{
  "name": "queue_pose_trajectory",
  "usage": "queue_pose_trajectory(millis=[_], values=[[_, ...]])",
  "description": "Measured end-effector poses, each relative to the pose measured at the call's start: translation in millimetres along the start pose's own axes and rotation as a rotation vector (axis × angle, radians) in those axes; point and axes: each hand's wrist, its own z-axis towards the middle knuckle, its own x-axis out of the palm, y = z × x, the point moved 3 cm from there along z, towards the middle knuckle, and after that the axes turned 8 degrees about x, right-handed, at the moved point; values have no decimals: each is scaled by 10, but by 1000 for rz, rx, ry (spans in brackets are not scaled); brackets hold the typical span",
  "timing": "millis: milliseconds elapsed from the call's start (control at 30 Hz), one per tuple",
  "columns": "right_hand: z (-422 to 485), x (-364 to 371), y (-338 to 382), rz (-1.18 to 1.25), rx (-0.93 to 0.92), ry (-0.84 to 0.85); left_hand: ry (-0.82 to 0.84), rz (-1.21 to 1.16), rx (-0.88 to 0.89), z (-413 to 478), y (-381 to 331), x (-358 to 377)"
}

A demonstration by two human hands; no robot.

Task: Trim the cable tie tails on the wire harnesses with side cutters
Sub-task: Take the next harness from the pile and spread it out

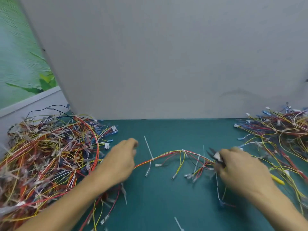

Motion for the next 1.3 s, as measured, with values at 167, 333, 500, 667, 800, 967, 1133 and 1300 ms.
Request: queue_pose_trajectory(millis=[167,333,500,667,800,967,1133,1300], values=[[11,224,-12,-110,1,58,214,98,-72,-222,624,-106],[125,234,-349,-205,129,56,177,144,10,-374,781,-213],[225,226,-776,-44,344,114,172,254,-26,-405,894,-282],[291,303,-887,30,371,146,166,167,117,-347,755,-231],[292,314,-861,17,330,112,269,231,227,-358,634,-140],[266,273,-778,-50,290,94,157,204,379,-269,424,-138],[255,246,-758,-85,293,102,125,156,431,-379,399,-150],[238,208,-714,-102,289,126,312,124,413,-548,400,-64]])
